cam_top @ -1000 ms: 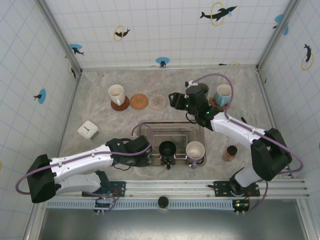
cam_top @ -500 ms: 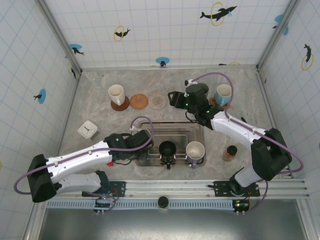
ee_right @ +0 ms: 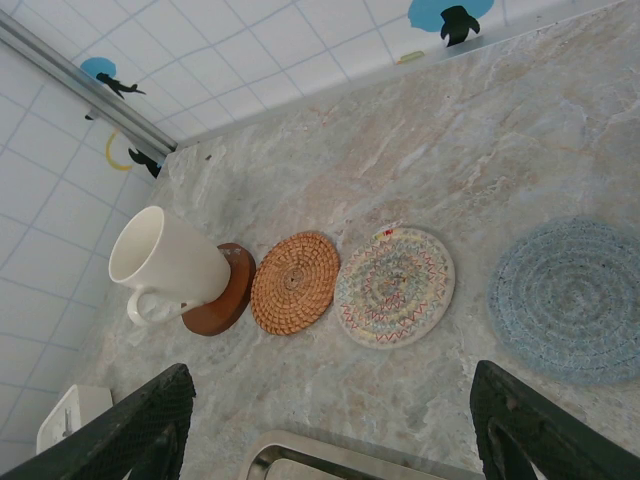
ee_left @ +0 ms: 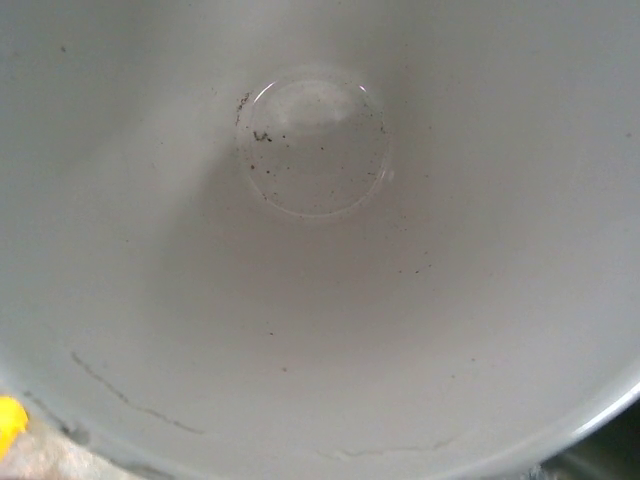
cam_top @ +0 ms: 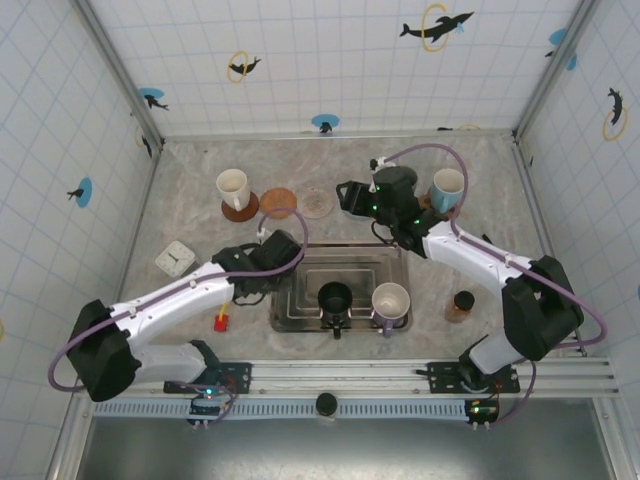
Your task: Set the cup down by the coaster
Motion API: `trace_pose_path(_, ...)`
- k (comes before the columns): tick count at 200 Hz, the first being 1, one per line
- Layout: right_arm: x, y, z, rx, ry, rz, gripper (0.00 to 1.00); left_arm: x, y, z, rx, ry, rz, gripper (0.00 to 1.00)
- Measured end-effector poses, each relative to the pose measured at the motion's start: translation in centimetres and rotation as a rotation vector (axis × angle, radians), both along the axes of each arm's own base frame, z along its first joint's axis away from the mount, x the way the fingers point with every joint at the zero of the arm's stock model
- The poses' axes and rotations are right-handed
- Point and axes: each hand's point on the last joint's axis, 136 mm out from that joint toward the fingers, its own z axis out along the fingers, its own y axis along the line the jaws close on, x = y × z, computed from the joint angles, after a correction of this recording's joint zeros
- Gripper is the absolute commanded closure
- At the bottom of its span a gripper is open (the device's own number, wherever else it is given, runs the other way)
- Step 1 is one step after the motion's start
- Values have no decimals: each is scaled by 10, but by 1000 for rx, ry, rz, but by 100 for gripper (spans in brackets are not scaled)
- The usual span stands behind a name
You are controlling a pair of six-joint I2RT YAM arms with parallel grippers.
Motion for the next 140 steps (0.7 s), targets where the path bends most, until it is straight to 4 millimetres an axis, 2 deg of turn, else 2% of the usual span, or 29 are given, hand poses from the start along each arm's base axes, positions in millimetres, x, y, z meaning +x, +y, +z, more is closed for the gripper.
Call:
trace_pose_path(97,6,-7,-3,7,14,-5,28,112,-3,20,-79,-91,40,100)
trace_pose_path(140,8,-10,-4,9,17,-8,28,155,-7,17,-105,-101,40,100)
